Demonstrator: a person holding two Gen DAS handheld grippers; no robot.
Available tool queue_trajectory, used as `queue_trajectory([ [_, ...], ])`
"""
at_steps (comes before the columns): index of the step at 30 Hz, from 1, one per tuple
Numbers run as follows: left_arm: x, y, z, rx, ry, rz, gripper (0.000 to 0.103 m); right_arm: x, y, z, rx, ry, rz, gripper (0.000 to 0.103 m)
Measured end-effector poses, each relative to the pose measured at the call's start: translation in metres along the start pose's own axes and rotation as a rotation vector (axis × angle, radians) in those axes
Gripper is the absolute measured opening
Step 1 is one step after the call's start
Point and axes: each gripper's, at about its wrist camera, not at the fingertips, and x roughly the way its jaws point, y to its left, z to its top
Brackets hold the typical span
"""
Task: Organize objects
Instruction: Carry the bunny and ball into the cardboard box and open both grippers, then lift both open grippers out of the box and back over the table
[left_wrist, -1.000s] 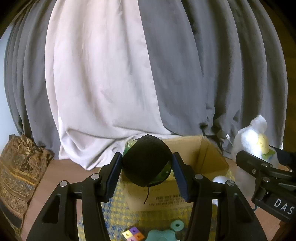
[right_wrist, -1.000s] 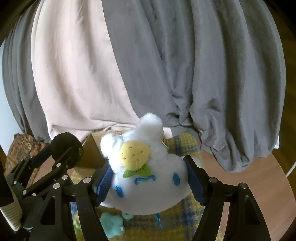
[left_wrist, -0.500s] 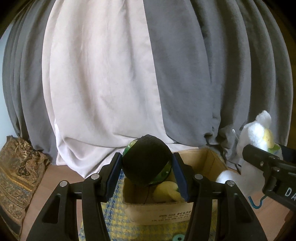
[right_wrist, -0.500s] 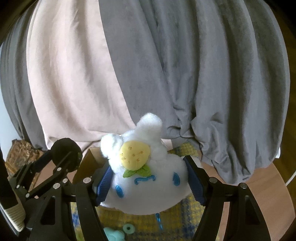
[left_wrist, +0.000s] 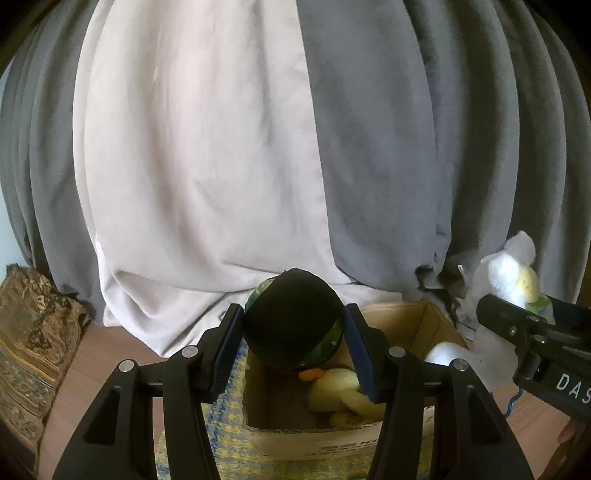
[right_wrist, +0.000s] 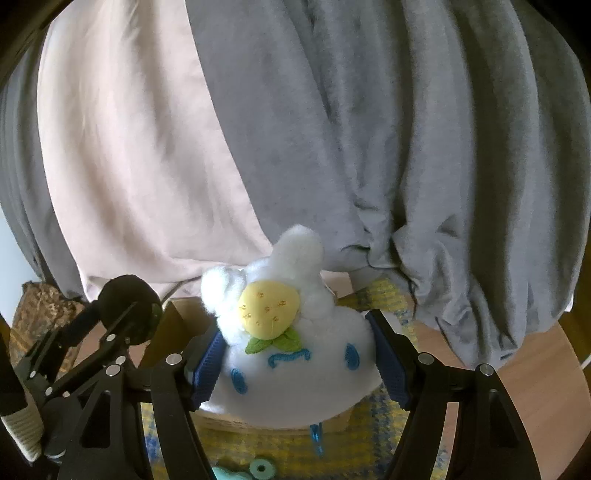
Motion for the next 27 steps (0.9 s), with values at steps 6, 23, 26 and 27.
queue_trajectory([
  [6,0.004,0.003,0.001,-0.001,0.005,0.001,0.055,0.002,0.003,0.005,0.002,-0.002,0.005,0.076],
  [23,-0.025,0.010,0.001,-0.013,-0.055,0.059,0.095,-0.020,0.002,0.008,0.020,-0.034,-0.003,0.099],
  [26,-0.031,0.010,-0.001,-0.010,-0.056,0.065,0.096,-0.026,0.002,0.007,0.023,-0.036,-0.003,0.099],
  [27,-0.034,0.010,-0.002,-0.008,-0.058,0.066,0.097,-0.028,0.002,0.006,0.025,-0.036,-0.002,0.099],
])
